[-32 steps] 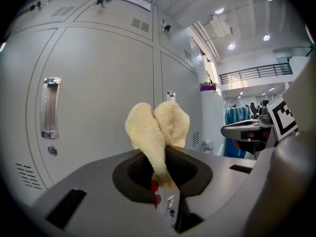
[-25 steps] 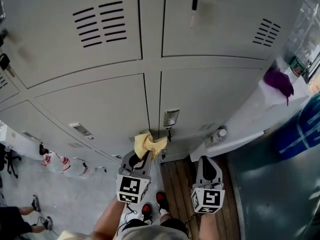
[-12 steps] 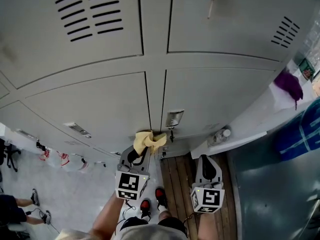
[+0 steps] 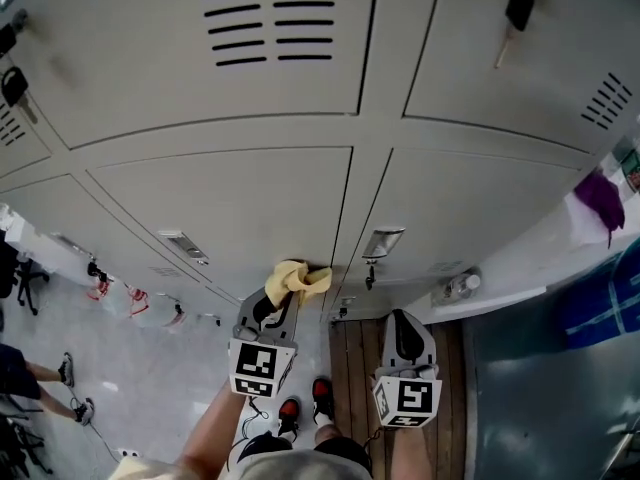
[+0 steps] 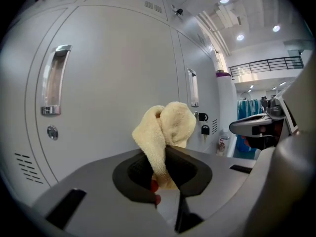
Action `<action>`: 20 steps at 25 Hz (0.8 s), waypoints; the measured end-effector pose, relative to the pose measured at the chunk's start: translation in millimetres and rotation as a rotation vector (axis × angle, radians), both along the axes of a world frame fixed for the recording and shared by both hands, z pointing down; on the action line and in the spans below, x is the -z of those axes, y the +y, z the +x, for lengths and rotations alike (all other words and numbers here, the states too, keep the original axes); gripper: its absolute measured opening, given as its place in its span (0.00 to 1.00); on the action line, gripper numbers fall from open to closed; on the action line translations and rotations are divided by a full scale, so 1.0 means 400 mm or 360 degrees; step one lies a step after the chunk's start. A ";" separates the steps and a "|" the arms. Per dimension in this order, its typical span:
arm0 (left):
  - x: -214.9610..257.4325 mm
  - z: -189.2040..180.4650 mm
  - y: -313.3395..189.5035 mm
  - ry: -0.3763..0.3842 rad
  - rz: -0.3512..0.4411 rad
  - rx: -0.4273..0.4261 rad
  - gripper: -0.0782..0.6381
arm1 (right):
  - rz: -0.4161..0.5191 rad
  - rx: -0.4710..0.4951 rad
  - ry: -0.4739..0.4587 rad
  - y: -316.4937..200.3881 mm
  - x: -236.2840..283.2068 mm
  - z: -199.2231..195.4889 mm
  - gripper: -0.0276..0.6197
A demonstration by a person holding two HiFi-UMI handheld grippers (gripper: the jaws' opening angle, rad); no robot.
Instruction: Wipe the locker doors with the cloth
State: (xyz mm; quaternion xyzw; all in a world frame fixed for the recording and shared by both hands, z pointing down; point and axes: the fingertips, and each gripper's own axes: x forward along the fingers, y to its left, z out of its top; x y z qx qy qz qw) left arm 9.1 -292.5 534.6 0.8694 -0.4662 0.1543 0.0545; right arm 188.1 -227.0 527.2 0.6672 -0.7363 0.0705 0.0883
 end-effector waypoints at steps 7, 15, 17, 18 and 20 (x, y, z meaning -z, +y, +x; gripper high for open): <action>0.009 -0.078 -0.009 0.0000 0.0014 0.0126 0.22 | -0.0009 0.0122 -0.0011 -0.035 -0.009 -0.069 0.08; 0.003 -0.187 -0.012 -0.0027 0.0007 0.0299 0.22 | -0.0009 0.0268 -0.0024 -0.071 -0.016 -0.150 0.08; 0.002 -0.211 -0.013 -0.0035 0.0009 0.0337 0.22 | -0.0007 0.0301 -0.0028 -0.079 -0.017 -0.168 0.08; 0.003 -0.223 -0.014 -0.0036 0.0011 0.0357 0.22 | -0.0006 0.0317 -0.0029 -0.083 -0.017 -0.176 0.08; 0.004 -0.248 -0.015 -0.0037 0.0014 0.0402 0.22 | -0.0009 0.0340 -0.0037 -0.090 -0.020 -0.191 0.08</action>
